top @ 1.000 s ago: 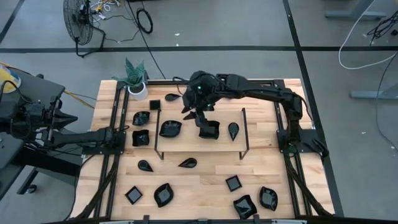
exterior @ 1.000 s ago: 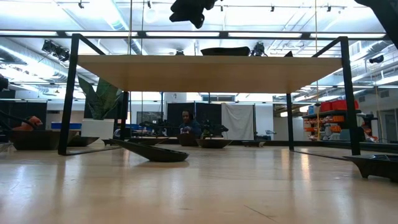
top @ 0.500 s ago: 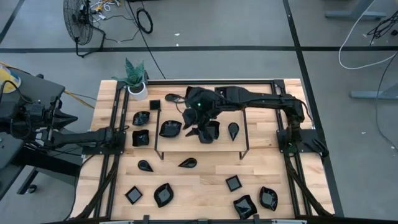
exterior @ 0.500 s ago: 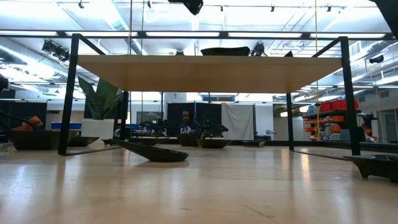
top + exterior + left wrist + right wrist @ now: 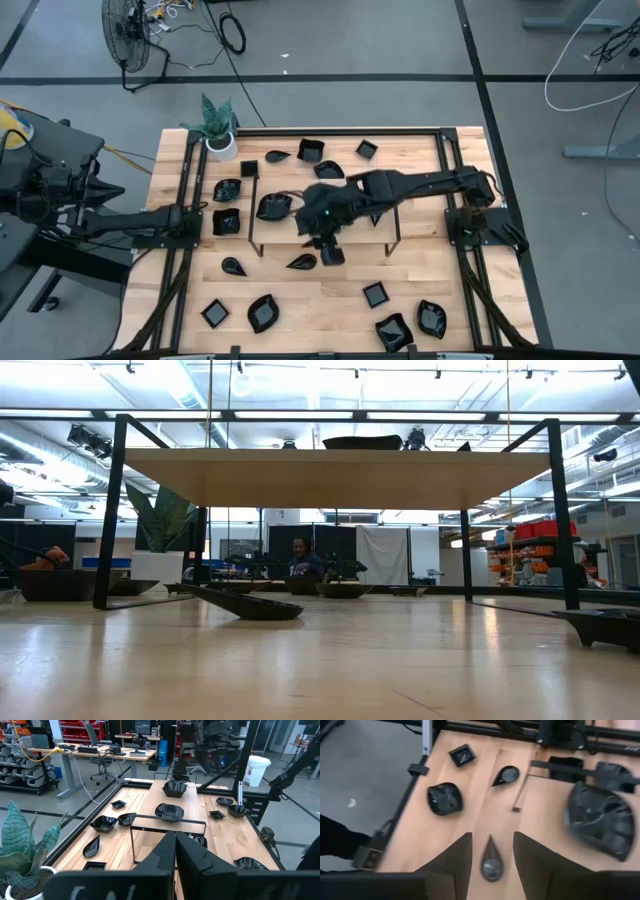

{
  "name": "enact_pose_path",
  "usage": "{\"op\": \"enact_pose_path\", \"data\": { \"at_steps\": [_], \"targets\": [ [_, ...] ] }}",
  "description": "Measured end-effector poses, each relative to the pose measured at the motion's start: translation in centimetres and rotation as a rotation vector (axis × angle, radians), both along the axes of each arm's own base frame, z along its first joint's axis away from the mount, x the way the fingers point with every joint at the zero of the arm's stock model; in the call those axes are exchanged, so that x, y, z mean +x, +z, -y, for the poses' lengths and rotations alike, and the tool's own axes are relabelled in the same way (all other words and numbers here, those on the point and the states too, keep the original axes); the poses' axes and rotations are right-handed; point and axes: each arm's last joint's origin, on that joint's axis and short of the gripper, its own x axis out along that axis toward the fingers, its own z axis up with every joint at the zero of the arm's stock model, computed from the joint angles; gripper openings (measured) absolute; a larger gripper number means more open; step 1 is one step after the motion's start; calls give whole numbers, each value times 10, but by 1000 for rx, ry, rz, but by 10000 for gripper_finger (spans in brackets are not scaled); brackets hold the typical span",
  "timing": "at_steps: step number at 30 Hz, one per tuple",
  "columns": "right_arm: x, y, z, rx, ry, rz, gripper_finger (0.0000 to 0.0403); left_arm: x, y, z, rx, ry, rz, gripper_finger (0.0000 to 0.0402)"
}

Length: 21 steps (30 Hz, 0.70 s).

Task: Pick & Place Mini shaped plates
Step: Stack the distorted square plate on top of the distorted square plate on the shelf

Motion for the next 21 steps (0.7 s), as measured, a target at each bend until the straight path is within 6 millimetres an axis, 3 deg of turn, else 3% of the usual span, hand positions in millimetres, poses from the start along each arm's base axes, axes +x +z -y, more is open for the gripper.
{"op": "enact_pose_path", "data": {
  "at_steps": [10, 21],
  "targets": [
    [-7, -12, -47, -5, -21, -58, 146, 0, 0, 0, 0, 0, 0, 18],
    [-18, -53, -66, -17, -78, -183, 146, 0, 0, 0, 0, 0, 0, 18]
  ]
}}
